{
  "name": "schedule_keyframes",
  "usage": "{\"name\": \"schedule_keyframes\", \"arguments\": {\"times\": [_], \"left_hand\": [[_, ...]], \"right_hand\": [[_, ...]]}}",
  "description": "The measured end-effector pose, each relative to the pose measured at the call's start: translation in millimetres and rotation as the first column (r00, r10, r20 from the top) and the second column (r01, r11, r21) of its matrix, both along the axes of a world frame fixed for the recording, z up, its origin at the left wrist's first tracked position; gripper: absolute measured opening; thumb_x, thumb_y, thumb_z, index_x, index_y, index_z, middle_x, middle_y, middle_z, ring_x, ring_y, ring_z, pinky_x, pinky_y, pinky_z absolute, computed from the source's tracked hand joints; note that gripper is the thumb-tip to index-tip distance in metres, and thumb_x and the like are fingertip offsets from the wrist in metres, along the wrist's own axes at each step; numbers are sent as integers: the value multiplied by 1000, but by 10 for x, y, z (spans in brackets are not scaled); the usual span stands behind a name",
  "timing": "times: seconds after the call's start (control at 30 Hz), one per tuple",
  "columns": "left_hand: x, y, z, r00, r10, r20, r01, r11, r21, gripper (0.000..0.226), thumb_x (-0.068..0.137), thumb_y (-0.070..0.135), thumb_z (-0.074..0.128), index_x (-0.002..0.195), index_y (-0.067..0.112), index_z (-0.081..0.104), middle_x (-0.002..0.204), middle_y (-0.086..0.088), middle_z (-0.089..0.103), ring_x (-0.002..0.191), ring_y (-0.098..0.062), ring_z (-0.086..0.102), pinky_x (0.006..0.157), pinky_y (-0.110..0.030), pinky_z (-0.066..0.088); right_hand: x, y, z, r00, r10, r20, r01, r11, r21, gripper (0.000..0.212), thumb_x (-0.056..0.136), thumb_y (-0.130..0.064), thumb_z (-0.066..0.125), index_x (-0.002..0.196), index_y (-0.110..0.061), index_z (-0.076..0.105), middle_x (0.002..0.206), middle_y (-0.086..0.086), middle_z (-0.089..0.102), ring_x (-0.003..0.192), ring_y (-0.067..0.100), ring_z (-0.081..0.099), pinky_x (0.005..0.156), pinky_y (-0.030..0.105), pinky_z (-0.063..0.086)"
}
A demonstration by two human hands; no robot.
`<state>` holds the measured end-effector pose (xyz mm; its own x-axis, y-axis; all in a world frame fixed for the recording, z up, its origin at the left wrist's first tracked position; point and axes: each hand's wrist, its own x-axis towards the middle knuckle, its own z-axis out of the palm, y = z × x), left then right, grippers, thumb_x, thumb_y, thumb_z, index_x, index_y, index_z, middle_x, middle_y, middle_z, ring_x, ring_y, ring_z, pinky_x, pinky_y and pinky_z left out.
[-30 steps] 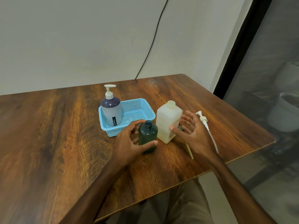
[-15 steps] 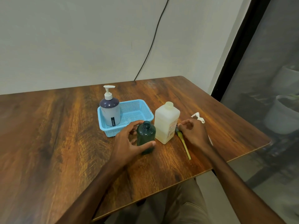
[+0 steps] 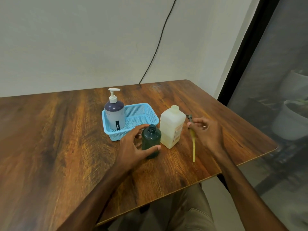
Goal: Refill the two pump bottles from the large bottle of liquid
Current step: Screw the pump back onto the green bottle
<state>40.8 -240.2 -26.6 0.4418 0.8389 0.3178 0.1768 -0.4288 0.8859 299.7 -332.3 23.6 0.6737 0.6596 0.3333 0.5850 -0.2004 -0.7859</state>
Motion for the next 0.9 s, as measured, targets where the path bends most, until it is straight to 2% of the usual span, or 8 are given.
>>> {"name": "schedule_keyframes", "arguments": {"times": [0.1,0.23,0.3,0.43,0.6,0.7,0.8,0.9], "left_hand": [[1,-11,5,1000,2,-5,-2,1000,10,90,59,74,89,138,50,52,131,39,56,121,8,59,89,-9,53],[2,-23,8,1000,-7,-5,7,1000,22,94,59,75,88,141,45,54,140,27,60,125,3,59,98,-20,55],[-3,-25,16,1000,-10,-7,11,1000,27,94,59,75,88,141,44,54,140,25,61,126,2,59,99,-22,55],[-8,-27,28,1000,-8,-19,8,999,38,88,61,74,89,137,51,52,133,34,59,122,8,58,92,-12,54],[-4,-31,30,1000,-8,-6,9,998,59,83,64,70,90,135,52,52,131,37,58,123,13,56,90,-7,53],[-7,-34,29,1000,-7,-9,8,998,69,82,64,68,89,134,53,50,129,39,56,123,14,54,89,-7,53],[-12,-39,23,1000,-6,-12,7,998,68,79,66,66,90,132,57,50,127,43,55,123,17,53,87,-4,52],[-7,-39,15,1000,-9,-5,9,997,82,77,67,63,92,131,58,50,126,44,54,122,18,52,88,-3,50]], "right_hand": [[-131,-157,370,999,40,-20,-36,984,172,37,84,-34,78,117,-20,72,104,-13,73,81,-8,67,58,5,50],[-400,-243,804,985,167,-32,-147,930,337,34,87,-28,76,121,-24,70,107,-14,74,93,2,72,77,31,63],[-552,-217,948,972,235,0,-219,904,367,34,89,-25,75,122,-22,70,108,-14,74,97,3,71,83,32,62],[-831,-101,1120,926,378,17,-349,836,424,29,92,-16,71,120,-16,71,107,-10,75,100,5,72,86,35,61],[-1013,70,1188,893,447,52,-422,790,445,30,94,-13,68,123,-15,69,111,-7,75,102,8,72,86,37,61],[-1041,134,1115,883,461,85,-452,792,410,30,94,-12,67,123,-19,68,112,-8,74,103,7,71,88,34,61],[-1048,165,990,884,450,124,-463,813,353,31,94,-12,67,125,-21,67,113,-15,72,104,1,70,87,22,58],[-1074,179,853,885,449,120,-464,831,307,32,94,-15,68,122,-31,66,108,-29,68,103,-6,68,81,10,54]]}}
